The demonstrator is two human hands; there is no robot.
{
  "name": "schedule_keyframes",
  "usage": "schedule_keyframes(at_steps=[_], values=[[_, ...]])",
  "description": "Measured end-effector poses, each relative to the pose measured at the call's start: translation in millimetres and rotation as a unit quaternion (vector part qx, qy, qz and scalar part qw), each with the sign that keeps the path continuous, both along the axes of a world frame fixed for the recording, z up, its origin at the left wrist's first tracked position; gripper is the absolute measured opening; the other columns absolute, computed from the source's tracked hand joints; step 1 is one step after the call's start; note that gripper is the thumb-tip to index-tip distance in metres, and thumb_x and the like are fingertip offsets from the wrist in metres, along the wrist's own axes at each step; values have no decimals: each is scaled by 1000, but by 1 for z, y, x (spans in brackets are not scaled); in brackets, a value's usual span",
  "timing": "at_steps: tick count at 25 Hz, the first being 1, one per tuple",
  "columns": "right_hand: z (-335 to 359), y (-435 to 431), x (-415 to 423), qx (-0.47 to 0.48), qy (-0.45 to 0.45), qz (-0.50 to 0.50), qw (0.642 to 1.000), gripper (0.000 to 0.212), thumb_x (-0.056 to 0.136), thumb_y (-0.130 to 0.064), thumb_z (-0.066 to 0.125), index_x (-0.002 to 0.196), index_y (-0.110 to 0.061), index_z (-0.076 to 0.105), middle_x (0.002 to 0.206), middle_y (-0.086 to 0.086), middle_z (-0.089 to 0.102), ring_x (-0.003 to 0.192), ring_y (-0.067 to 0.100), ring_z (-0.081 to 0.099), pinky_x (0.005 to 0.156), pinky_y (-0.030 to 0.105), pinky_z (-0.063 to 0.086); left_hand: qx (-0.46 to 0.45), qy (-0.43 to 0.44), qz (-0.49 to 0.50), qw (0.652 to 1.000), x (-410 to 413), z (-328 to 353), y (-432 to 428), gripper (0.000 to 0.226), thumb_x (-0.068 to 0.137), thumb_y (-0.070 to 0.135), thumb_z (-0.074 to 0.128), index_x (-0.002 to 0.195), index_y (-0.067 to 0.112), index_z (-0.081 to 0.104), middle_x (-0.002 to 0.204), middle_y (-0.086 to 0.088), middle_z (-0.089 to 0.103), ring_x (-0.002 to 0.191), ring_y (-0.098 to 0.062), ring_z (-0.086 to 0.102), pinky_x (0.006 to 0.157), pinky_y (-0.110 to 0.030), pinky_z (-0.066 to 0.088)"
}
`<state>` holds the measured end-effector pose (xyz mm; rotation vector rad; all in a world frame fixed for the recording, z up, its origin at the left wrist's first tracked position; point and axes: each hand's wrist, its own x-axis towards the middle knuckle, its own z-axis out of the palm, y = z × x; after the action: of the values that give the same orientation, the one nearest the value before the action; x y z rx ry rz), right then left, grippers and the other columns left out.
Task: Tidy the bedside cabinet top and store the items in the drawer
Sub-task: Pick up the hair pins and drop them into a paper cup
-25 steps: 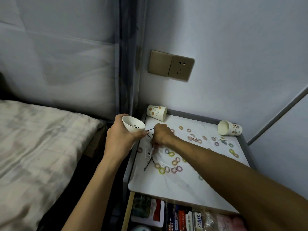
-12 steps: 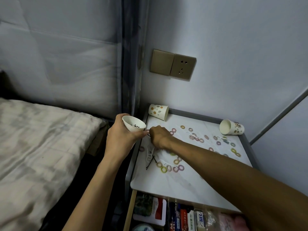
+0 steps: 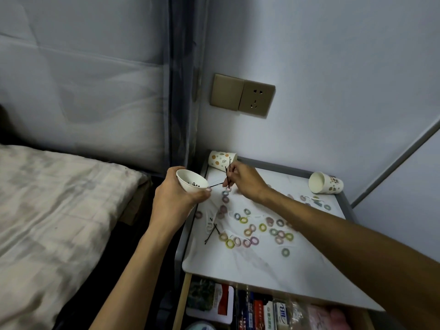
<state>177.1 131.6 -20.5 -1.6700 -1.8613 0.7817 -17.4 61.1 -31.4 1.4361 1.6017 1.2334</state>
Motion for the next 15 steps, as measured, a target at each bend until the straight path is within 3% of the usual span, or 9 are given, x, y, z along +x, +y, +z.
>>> schedule_keyframes(at_steps=[2, 4, 6, 9, 11, 15], values=[[24, -10, 6, -9, 29, 75, 997, 12, 98, -4, 43, 95, 5, 50, 86, 14, 74, 81, 23, 70, 72, 25, 55, -6, 11, -8, 1000, 4, -1, -1, 63, 60, 32, 89, 113, 29, 54, 90, 14, 61, 81, 3, 56, 56, -11, 38], [49, -18, 9, -39, 14, 174, 984, 12, 100, -5, 43, 94, 4, 48, 83, 17, 71, 76, 22, 70, 73, 32, 57, -8, 24, -21, 999, 9, -2, -3, 62, 60, 28, 89, 109, 31, 52, 89, 12, 62, 76, 4, 57, 50, -8, 39], [70, -25, 5, -37, -129, 259, 957, 12, 101, -11, 43, 92, -7, 51, 79, 12, 68, 68, 17, 67, 70, 40, 57, -6, 37, -37, 999, 15, -2, -5, 59, 60, 26, 89, 106, 32, 52, 89, 11, 64, 73, 1, 60, 50, -10, 42], [84, -29, -9, 1, -318, 333, 888, 16, 98, -11, 44, 86, -14, 54, 77, 8, 62, 62, 16, 56, 70, 45, 55, -7, 57, -61, 997, 23, -1, -9, 57, 59, 26, 87, 104, 35, 52, 87, 11, 65, 79, -8, 64, 65, -33, 54], [87, -30, -18, 8, -341, 354, 871, 19, 97, -12, 46, 83, -18, 57, 78, 7, 63, 64, 18, 57, 68, 46, 55, -4, 56, -74, 996, 27, 1, -10, 59, 58, 25, 86, 106, 34, 53, 87, 12, 66, 79, -9, 65, 69, -41, 56], [81, -24, -26, 31, -316, 378, 870, 18, 95, -18, 56, 83, -8, 64, 75, 7, 65, 69, 20, 61, 66, 39, 50, -1, 56, -82, 995, 27, 2, -11, 63, 56, 25, 87, 109, 34, 53, 87, 11, 67, 79, -8, 65, 71, -42, 56]])
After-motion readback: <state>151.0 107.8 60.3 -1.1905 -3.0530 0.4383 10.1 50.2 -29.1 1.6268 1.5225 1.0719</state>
